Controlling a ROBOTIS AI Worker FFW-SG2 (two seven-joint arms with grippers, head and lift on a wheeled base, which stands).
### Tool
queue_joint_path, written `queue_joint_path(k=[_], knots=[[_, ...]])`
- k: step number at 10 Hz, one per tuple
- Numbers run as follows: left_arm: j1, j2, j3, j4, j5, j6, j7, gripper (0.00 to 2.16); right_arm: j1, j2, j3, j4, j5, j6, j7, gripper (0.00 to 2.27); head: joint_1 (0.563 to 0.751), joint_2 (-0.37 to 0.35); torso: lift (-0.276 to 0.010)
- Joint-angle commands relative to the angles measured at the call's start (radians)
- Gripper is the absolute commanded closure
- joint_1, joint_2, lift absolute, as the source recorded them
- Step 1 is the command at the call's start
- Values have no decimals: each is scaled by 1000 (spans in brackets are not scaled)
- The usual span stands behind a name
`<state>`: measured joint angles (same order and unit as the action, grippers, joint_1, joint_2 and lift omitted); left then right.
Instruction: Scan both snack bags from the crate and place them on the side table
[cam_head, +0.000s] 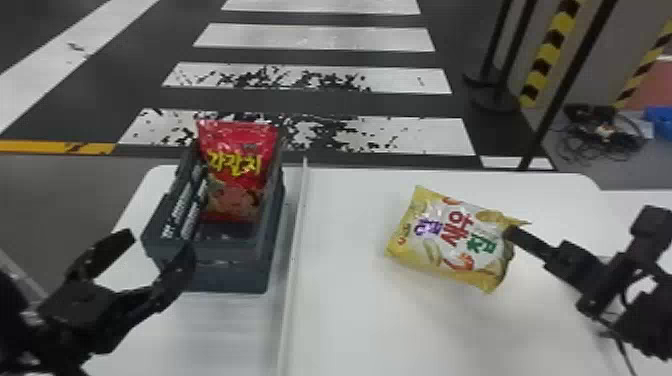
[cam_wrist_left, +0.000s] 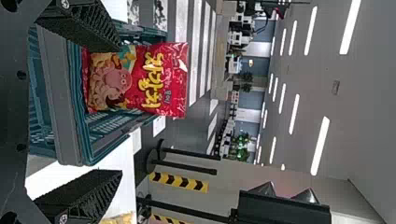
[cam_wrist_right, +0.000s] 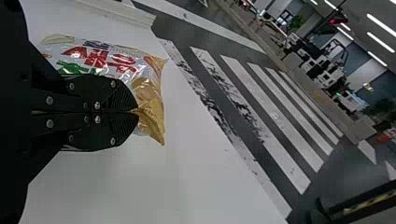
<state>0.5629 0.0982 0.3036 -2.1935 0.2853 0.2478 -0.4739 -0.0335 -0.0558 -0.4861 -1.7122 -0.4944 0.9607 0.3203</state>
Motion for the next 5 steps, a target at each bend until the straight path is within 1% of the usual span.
queue_joint_path(k=[1, 3, 4, 5], knots=[[0, 0, 0, 1, 0, 0, 0, 70, 38, -4, 40, -92, 151, -108, -27, 2260, 695, -49, -95], [-3, -2, -3, 3, 0, 0, 0, 70, 112, -2, 169, -204, 395, -271, -103, 2260, 695, -95, -95], [-3, -2, -3, 3, 0, 0, 0, 70, 149, -2, 242, -242, 522, -360, -156, 2263, 695, -107, -95], [-3, -2, -3, 3, 0, 0, 0, 70, 168, -2, 297, -271, 625, -400, -198, 2260, 695, -108, -95]])
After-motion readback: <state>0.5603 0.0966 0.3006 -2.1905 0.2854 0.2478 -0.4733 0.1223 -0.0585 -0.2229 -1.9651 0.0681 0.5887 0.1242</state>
